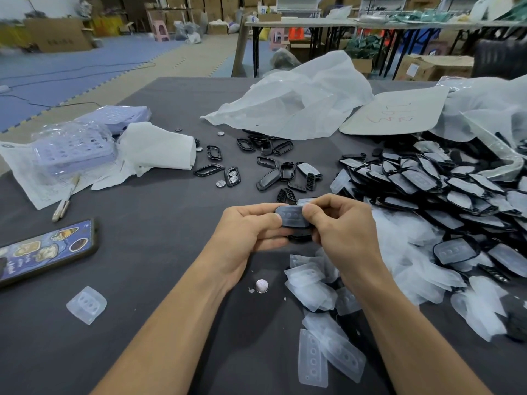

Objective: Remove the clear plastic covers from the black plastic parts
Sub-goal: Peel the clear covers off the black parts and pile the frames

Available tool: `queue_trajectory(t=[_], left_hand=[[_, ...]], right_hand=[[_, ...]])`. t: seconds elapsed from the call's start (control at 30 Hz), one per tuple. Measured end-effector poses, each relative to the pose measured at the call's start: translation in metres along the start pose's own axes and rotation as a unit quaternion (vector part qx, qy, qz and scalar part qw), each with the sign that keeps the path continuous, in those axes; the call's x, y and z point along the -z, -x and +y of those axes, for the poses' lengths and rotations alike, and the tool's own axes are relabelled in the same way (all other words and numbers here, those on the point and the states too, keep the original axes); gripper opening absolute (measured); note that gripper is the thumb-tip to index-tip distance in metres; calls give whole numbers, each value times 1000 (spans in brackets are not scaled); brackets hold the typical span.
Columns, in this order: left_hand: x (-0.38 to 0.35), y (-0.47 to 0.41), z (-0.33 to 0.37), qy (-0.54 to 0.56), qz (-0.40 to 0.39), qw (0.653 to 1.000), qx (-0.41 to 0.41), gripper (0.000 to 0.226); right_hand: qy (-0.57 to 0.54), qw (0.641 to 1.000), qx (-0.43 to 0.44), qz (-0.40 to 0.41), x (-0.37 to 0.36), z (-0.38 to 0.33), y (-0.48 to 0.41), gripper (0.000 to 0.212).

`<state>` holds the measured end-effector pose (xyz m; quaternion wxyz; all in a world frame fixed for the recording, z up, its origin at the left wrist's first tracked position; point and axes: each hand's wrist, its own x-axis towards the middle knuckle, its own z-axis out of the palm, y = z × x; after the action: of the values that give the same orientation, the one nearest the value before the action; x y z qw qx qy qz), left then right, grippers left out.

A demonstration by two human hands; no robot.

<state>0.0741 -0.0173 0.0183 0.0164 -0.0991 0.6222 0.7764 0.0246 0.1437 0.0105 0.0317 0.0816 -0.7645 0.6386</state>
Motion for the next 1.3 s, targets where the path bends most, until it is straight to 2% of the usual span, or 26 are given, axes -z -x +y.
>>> queue_trajectory(t=[0.17,0.3,0.43,0.6,0.83,1.03,1.3], left_hand=[[-2,-1,-2,-5,27,1000,-5,26],[-3,-1,-2,-5,34,999,-3,28],[-4,-1,-3,-2,42,999,-5,26],[-4,-2,-4,13,40,999,-4,25],[-4,-1,-1,11,3,1000,0,52],[-7,0,-2,0,49,999,-10,22],[-7,0,-3,-23,96,995,-26,26]], right_hand=[[-3,1000,6,-6,-2,0,2,18],[-23,999,5,-23,-4,0,3,9],[-22,1000,1,-22,-5,2,2,18],[-26,999,4,-25,-4,0,3,20],[-4,1000,7,-7,-2,-2,3,17],[-17,1000,11,-12,-4,-2,4,17],[-43,998,-7,-47,-5,-1,4,16]])
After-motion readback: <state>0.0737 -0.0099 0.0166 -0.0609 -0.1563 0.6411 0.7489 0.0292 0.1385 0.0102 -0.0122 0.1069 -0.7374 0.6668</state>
